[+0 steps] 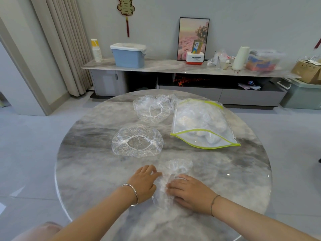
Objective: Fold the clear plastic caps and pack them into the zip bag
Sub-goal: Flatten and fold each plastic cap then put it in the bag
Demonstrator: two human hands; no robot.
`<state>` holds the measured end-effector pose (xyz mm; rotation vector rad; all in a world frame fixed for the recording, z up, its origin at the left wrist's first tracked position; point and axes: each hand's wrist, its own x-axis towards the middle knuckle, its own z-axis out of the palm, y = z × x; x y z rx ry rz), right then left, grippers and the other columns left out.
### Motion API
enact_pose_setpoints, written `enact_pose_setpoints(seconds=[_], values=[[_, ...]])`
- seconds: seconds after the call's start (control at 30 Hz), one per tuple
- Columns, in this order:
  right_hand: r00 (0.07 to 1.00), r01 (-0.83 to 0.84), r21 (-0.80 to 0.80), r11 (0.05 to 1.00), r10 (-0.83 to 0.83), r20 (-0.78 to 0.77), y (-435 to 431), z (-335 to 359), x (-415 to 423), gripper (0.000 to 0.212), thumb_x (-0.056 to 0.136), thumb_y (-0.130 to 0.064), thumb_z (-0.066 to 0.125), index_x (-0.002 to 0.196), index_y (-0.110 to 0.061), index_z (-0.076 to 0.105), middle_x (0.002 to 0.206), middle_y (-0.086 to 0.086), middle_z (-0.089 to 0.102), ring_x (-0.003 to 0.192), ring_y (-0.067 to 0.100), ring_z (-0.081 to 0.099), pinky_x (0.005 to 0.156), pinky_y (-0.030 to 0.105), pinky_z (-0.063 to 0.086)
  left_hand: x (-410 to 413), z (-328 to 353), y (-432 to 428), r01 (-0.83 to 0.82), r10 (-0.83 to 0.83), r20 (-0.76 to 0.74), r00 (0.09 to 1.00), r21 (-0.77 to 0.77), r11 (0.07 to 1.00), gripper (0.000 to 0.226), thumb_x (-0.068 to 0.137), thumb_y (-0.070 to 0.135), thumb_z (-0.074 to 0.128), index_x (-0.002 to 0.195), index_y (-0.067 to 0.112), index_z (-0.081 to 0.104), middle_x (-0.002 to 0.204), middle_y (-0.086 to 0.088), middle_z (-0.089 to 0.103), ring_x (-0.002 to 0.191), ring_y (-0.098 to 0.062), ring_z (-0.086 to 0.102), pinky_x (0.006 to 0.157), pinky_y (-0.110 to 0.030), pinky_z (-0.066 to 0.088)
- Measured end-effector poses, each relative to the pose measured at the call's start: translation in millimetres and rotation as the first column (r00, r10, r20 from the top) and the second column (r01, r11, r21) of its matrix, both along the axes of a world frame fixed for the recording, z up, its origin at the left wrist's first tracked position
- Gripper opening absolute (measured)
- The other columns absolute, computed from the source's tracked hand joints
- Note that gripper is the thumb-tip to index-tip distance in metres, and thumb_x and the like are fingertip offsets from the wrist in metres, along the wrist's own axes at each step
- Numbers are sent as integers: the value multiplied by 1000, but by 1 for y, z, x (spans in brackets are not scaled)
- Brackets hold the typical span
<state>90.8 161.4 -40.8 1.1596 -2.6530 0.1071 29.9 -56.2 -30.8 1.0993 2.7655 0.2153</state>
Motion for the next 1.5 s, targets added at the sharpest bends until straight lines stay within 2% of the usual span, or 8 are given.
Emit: enact_pose_setpoints(seconds=[0.23, 0.4, 0.53, 0.7, 0.8, 1.0, 1.17, 1.5], values=[[868, 366, -241, 899, -237, 436, -9, 8, 1, 23, 91, -32, 51, 97, -27, 72, 102, -17, 70, 92, 2, 62, 81, 19, 48, 0, 4, -4, 44, -43, 87, 995, -2, 999, 66, 76, 28, 45, 141, 30, 35, 143, 8, 32, 135, -12, 22, 112, -21, 8], [570, 763, -511, 397, -39, 821, -15, 21, -2, 22, 93, -6, 55, 74, -16, 61, 70, -8, 67, 65, 7, 65, 67, 20, 47, -5, 5, -2, -36, 32, 117, 993, 37, 999, 57, 84, 52, 52, 128, 17, 50, 129, -1, 50, 120, -18, 43, 103, -25, 29], [453, 882, -440, 169, -45, 890, -11, 23, -5, 19, 93, -3, 52, 75, -8, 56, 62, 3, 66, 50, 14, 62, 49, 24, 48, -5, 0, 4, -275, 232, 251, 940, 156, 949, 55, 69, 70, 39, 76, 19, 59, 79, 2, 61, 83, -20, 57, 75, -28, 41], [449, 892, -379, 245, -396, 801, -4, 14, -1, 12, 85, -3, 54, 87, -13, 50, 76, 2, 60, 57, 13, 57, 62, 31, 49, 2, -7, 11, -358, 267, 338, 903, 243, 901, 27, 83, 36, 66, 69, 25, 46, 60, 11, 46, 63, -11, 46, 58, -18, 34], [659, 752, -465, 468, -554, 508, -4, 16, 4, 21, 84, -16, 54, 104, -15, 51, 102, -4, 50, 86, 12, 52, 79, 31, 47, 7, 1, 15, -395, 303, 322, 897, 279, 875, 26, 82, 36, 68, 97, 25, 49, 66, 12, 51, 68, -9, 52, 62, -18, 37], [836, 518, -168, 839, -455, 307, -13, 13, 0, 74, 87, -57, 4, 149, -19, 23, 154, -12, 4, 142, 1, 1, 114, 22, -4, 14, 3, 29, -12, 107, -222, 969, 389, 921, 47, 86, 39, 41, 126, 17, 51, 118, 1, 59, 106, -16, 52, 90, -25, 35], [687, 606, 77, 792, -569, 452, -11, -6, -2, 98, 65, -63, -20, 151, -22, 2, 157, -12, -10, 144, 6, -11, 111, 24, -15, 22, -16, 39, -37, 43, -81, 996, 75, 997, 74, 88, 44, 0, 140, 10, 42, 147, -4, 39, 134, -21, 40, 110, -31, 30], [676, 619, 59, 783, -570, 467, -13, -20, -1, 123, 46, -72, -44, 150, -20, -6, 157, -7, -13, 141, 3, -18, 111, 24, -15, 20, -30, 43, -39, 39, -8, 999, 9, 999, 113, 52, 59, -45, 149, 18, -6, 158, 3, -5, 145, -15, -6, 111, -23, -13]])
